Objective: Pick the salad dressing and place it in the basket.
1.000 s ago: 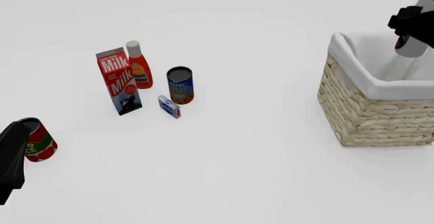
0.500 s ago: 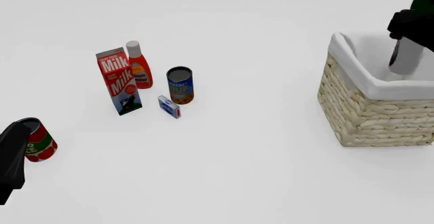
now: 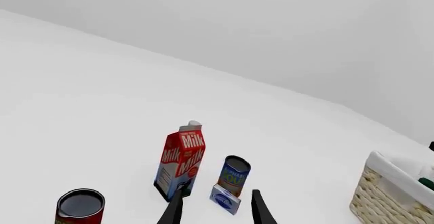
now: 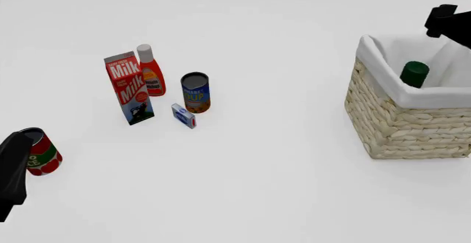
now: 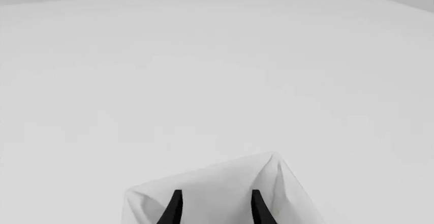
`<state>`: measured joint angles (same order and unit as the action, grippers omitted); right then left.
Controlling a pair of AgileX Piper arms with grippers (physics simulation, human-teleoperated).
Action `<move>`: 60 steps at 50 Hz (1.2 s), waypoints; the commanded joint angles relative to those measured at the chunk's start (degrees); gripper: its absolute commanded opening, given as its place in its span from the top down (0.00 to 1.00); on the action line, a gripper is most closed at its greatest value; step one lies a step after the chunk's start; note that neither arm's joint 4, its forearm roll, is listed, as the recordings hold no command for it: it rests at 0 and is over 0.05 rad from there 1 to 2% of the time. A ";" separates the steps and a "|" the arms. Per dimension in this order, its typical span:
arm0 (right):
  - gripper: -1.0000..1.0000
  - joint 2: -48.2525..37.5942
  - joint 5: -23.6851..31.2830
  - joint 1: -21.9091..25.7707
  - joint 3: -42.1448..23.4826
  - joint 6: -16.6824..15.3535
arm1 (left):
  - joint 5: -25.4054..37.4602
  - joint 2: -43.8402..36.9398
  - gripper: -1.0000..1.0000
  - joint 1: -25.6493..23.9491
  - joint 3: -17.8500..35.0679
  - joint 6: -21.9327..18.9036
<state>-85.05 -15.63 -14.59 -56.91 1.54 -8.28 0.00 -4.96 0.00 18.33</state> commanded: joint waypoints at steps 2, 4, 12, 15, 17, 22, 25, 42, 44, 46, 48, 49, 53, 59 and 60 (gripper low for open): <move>0.00 1.30 0.50 0.06 0.23 0.43 | 0.77 -0.01 0.00 0.40 0.00 -9.82; 0.00 2.03 0.76 0.19 0.36 0.62 | 0.72 -0.01 0.00 0.38 0.00 -9.83; 0.00 9.06 1.93 0.41 2.83 2.21 | 0.66 -0.01 0.00 0.09 0.00 -9.98; 0.00 12.68 2.22 0.52 5.19 2.68 | 0.61 -0.01 0.00 -0.08 0.00 -10.12; 0.00 14.59 1.99 0.99 6.94 3.17 | 0.60 -0.01 0.00 -0.12 0.00 -10.20; 0.00 19.48 1.38 1.78 11.65 4.19 | 0.44 -0.01 0.00 -0.19 0.01 -10.63; 0.00 22.74 0.78 2.33 15.05 4.93 | 0.24 -0.01 0.00 -0.09 0.01 -10.73; 0.00 41.35 3.40 5.13 31.59 9.35 | 0.25 -0.02 0.00 -0.72 0.02 -11.01; 0.00 44.02 4.60 5.42 33.12 9.91 | 0.32 -0.02 0.00 -0.88 0.02 -11.07; 0.00 46.12 5.47 5.37 34.38 10.02 | 0.36 -0.02 0.00 -1.01 0.02 -11.13; 0.00 48.78 6.79 5.64 35.82 10.36 | 0.37 -0.02 0.00 -1.17 0.02 -11.14; 0.00 50.07 7.31 5.71 36.71 10.86 | 0.34 -0.02 0.00 -1.23 0.02 -11.21; 0.00 53.88 9.36 5.87 38.40 12.02 | 0.36 -0.01 0.00 -1.12 0.01 -11.12; 0.00 62.49 13.86 6.40 42.28 14.16 | 0.61 -0.01 0.00 -1.10 0.01 -11.24; 0.00 63.35 14.02 6.31 43.13 14.60 | 0.62 -0.01 0.00 -1.01 0.01 -11.25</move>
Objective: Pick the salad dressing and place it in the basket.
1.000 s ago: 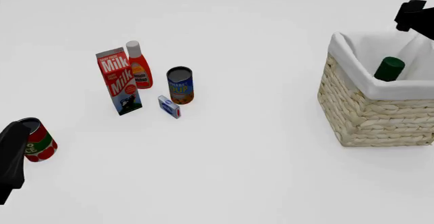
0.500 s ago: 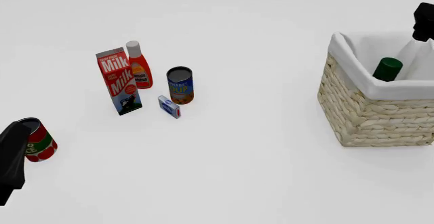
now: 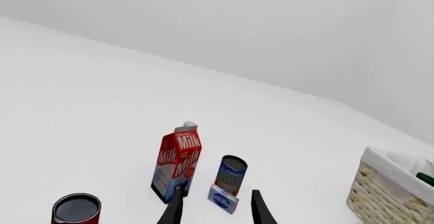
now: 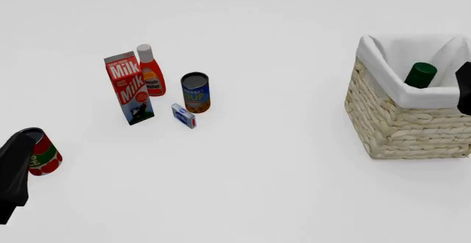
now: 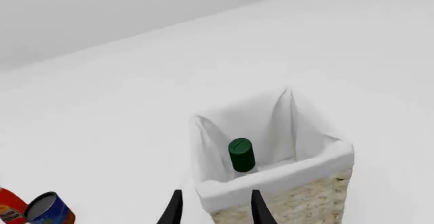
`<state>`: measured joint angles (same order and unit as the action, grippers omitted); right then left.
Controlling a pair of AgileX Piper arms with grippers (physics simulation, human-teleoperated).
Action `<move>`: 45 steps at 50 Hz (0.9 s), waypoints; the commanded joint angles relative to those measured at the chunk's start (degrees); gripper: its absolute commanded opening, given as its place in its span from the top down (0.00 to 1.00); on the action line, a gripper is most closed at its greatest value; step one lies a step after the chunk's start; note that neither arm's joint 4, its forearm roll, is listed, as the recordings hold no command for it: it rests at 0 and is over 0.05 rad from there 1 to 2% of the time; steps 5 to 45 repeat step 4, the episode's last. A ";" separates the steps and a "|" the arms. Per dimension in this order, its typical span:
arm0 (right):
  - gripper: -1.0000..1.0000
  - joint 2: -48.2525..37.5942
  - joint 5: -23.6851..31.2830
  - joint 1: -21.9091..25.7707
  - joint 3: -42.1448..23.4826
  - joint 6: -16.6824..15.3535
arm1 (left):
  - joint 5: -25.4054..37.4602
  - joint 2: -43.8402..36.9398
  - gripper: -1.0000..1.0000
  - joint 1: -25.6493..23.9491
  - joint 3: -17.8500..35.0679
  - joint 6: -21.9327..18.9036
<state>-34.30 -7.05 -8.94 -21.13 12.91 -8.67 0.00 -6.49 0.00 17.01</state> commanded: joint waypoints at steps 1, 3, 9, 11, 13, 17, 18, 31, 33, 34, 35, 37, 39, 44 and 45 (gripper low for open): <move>0.00 13.46 5.48 0.52 8.32 3.87 | 0.99 -0.01 0.00 0.55 0.02 -9.91; 0.00 15.83 6.15 0.68 10.66 5.57 | 0.99 -0.02 0.00 0.57 0.02 -10.06; 0.00 15.86 6.17 0.68 10.67 5.57 | 0.99 -0.02 0.00 0.57 0.02 -10.06; 0.00 15.86 6.17 0.68 10.67 5.57 | 0.99 -0.02 0.00 0.57 0.02 -10.06; 0.00 15.86 6.17 0.68 10.67 5.57 | 0.99 -0.02 0.00 0.57 0.02 -10.06; 0.00 15.86 6.17 0.68 10.67 5.57 | 0.99 -0.02 0.00 0.57 0.02 -10.06; 0.00 15.86 6.17 0.68 10.67 5.57 | 0.99 -0.02 0.00 0.57 0.02 -10.06; 0.00 15.86 6.17 0.68 10.67 5.57 | 0.99 -0.02 0.00 0.57 0.02 -10.06; 0.00 15.86 6.17 0.68 10.67 5.57 | 0.99 -0.02 0.00 0.57 0.02 -10.06; 0.00 15.86 6.17 0.68 10.67 5.57 | 0.99 -0.02 0.00 0.57 0.02 -10.06; 0.00 15.86 6.17 0.68 10.67 5.57 | 0.99 -0.02 0.00 0.57 0.02 -10.06; 0.00 15.86 6.17 0.68 10.67 5.57 | 0.99 -0.02 0.00 0.57 0.02 -10.06; 0.00 15.86 6.17 0.68 10.67 5.57 | 0.99 -0.02 0.00 0.57 0.02 -10.06; 0.00 15.86 6.17 0.68 10.67 5.57 | 0.99 -0.02 0.00 0.57 0.02 -10.06; 0.00 15.86 6.17 0.68 10.67 5.57 | 0.99 -0.02 0.00 0.57 0.02 -10.06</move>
